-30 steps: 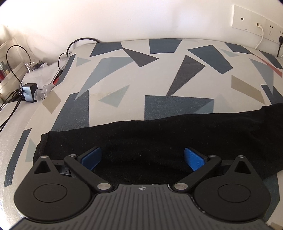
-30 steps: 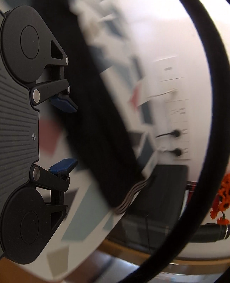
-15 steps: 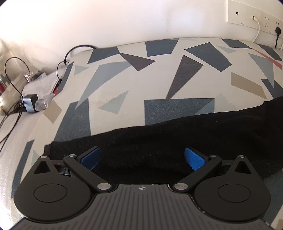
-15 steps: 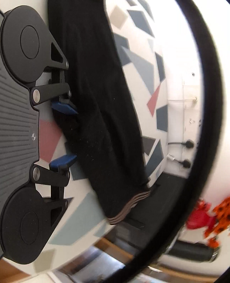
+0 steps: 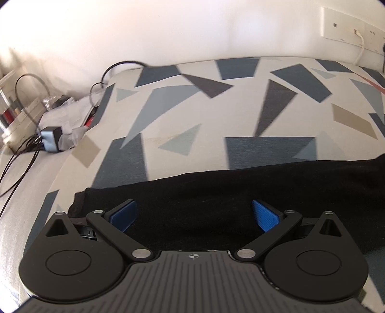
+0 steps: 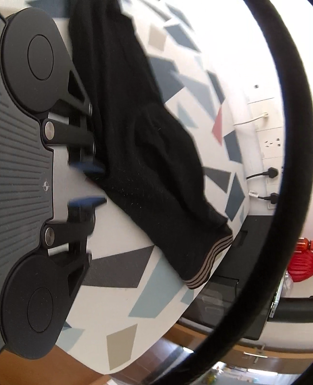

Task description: Fold clothes

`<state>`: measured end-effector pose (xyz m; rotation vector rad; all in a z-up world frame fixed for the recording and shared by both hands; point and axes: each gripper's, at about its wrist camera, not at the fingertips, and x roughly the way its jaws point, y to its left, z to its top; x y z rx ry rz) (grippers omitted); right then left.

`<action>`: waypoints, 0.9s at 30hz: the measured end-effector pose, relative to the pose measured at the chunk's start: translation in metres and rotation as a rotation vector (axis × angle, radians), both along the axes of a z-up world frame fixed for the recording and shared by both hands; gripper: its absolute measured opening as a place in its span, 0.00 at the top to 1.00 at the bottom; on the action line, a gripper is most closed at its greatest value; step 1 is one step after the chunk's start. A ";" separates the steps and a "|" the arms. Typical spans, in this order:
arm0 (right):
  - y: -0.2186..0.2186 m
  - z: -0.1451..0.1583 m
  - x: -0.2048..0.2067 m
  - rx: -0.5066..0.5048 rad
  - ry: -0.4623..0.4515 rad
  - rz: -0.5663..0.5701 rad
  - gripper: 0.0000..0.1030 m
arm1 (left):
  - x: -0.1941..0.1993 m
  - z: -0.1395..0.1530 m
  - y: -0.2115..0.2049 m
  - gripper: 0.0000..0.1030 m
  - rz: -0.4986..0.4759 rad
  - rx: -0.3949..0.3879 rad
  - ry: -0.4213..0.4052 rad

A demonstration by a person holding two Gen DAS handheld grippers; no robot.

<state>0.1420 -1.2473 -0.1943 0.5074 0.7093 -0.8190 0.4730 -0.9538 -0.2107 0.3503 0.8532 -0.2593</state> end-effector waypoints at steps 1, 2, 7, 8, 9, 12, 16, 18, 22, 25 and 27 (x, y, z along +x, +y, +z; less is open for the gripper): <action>-0.004 0.007 -0.006 0.004 -0.073 -0.006 0.63 | 0.001 0.000 0.005 0.00 0.011 -0.005 0.000; -0.008 0.015 -0.012 0.009 -0.150 -0.012 0.57 | 0.002 0.000 0.009 0.00 0.022 -0.011 0.001; -0.065 0.016 -0.020 0.041 -0.234 -0.256 0.41 | 0.001 0.000 0.018 0.00 0.065 -0.017 -0.004; -0.076 0.016 -0.022 0.047 -0.249 -0.305 0.41 | 0.000 0.000 0.017 0.00 0.073 -0.012 -0.008; -0.093 0.010 -0.027 0.106 -0.311 -0.391 0.42 | -0.001 0.000 0.015 0.00 0.081 -0.006 -0.012; -0.137 -0.012 -0.038 0.237 -0.441 -0.606 0.50 | -0.003 0.001 0.011 0.00 0.086 0.024 -0.025; -0.168 -0.022 -0.029 0.236 -0.474 -0.669 0.65 | -0.005 0.001 0.007 0.00 0.068 0.059 -0.037; -0.176 -0.024 -0.024 0.257 -0.484 -0.680 0.94 | -0.005 0.001 0.005 0.00 0.064 0.070 -0.039; -0.166 -0.004 -0.032 0.137 -0.445 -0.713 0.96 | -0.004 0.002 0.005 0.00 0.077 0.067 -0.035; -0.147 0.005 -0.048 0.047 -0.356 -0.742 0.95 | -0.005 0.001 0.007 0.00 0.092 0.048 -0.034; -0.142 -0.001 -0.056 0.083 -0.274 -0.758 0.88 | -0.006 0.000 0.008 0.00 0.101 0.035 -0.035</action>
